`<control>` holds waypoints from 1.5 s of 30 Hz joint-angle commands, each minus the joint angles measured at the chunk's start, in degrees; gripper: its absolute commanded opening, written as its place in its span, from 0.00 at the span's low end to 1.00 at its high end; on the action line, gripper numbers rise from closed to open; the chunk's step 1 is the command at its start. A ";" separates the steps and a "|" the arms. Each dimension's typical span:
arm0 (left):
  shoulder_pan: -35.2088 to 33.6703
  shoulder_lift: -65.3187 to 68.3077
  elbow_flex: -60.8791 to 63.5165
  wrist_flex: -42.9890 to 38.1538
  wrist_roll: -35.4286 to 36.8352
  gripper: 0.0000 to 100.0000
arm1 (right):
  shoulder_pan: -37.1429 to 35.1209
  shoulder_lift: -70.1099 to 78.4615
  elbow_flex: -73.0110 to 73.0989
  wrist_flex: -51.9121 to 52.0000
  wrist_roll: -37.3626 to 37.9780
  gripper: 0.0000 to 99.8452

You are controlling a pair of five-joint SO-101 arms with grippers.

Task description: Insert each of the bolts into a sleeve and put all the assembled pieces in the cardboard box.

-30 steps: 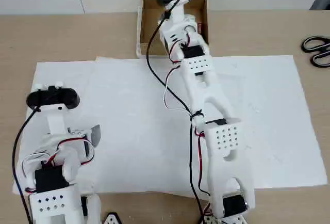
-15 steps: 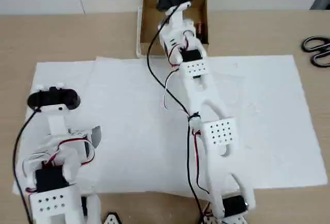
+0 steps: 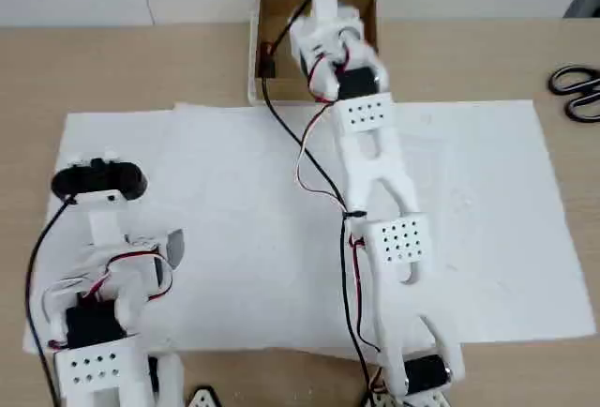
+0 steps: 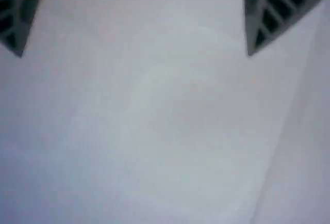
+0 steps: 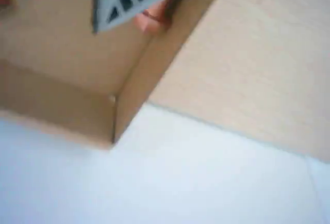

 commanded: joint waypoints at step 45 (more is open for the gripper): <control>0.00 -0.62 6.81 -13.89 0.09 0.26 | 15.78 -125.41 141.80 -16.84 3.78 0.16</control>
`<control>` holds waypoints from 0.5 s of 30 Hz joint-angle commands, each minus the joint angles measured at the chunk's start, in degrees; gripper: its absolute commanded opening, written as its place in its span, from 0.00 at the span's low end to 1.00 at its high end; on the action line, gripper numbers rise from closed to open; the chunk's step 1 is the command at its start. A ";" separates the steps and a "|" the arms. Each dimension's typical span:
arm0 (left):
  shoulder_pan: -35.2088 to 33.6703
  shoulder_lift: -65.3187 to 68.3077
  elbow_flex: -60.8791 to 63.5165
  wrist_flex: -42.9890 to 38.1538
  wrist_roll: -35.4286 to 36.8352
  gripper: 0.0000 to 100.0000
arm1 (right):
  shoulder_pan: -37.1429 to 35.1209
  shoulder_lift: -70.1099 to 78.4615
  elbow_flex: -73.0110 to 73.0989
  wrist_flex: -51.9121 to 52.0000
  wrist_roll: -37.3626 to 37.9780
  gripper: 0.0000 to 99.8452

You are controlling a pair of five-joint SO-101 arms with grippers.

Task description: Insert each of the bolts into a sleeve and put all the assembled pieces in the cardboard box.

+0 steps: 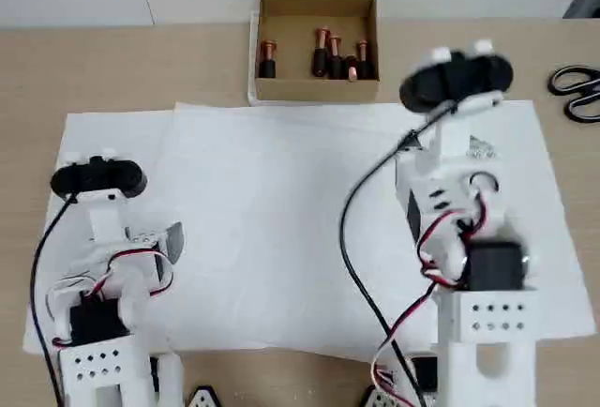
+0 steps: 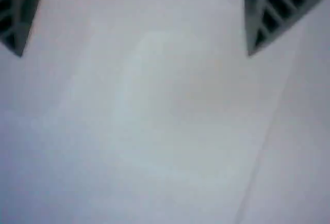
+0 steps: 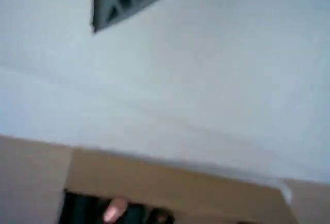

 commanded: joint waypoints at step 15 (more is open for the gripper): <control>-0.09 -0.62 11.74 -22.15 -0.09 0.26 | 1.80 -36.26 50.37 -39.43 0.53 0.16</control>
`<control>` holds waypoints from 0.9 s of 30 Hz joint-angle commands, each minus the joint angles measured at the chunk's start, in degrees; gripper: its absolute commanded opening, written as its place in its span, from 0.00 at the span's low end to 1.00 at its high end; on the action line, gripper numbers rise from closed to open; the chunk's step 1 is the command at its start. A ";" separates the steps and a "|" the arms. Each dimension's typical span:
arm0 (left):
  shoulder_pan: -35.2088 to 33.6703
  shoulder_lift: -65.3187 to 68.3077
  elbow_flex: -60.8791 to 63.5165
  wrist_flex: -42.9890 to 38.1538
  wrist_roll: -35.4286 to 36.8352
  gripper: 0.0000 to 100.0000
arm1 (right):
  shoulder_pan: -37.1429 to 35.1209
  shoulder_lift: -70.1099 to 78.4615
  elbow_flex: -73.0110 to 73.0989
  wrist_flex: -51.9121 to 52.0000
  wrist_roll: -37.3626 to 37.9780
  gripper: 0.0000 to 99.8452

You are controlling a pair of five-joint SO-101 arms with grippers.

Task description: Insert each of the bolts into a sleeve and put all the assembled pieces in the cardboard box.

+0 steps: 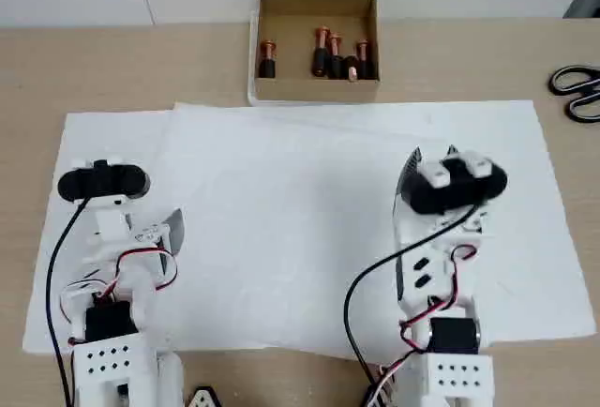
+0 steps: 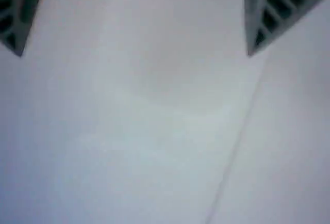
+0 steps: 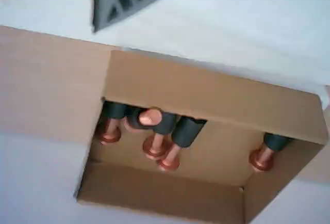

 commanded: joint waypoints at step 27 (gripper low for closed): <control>-0.18 -0.62 5.05 -6.86 0.09 0.26 | 0.13 -14.46 7.82 35.74 0.62 0.16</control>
